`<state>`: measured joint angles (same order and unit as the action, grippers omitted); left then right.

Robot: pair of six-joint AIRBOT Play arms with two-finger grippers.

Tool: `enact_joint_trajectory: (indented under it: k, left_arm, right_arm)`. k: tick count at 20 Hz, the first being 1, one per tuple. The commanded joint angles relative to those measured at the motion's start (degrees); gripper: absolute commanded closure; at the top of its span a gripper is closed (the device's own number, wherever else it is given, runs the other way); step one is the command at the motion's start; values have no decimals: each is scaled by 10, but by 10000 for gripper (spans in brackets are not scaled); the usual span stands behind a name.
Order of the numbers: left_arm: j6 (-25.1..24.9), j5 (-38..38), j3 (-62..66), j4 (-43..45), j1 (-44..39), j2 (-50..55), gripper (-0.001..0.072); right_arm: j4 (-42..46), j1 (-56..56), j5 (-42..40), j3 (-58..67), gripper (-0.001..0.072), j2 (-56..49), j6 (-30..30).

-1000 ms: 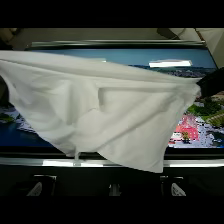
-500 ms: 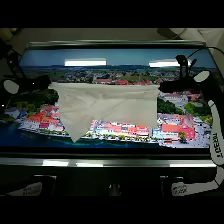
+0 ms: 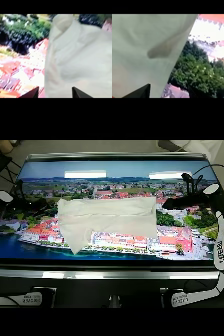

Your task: Fold the shirts.

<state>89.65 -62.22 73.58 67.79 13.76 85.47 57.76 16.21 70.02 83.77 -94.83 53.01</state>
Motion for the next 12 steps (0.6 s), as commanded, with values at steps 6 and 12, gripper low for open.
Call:
enact_joint_trajectory:
  k: [6, 12]
  left_arm:
    - [-104, -2, -145, -134, 17, 23, 251]
    - [-109, 61, -146, -145, 2, 52, 287]
  right_arm:
    - [7, 28, 119, -127, 208, 4, -23]
    - [3, 28, 88, -136, 207, 3, -30]
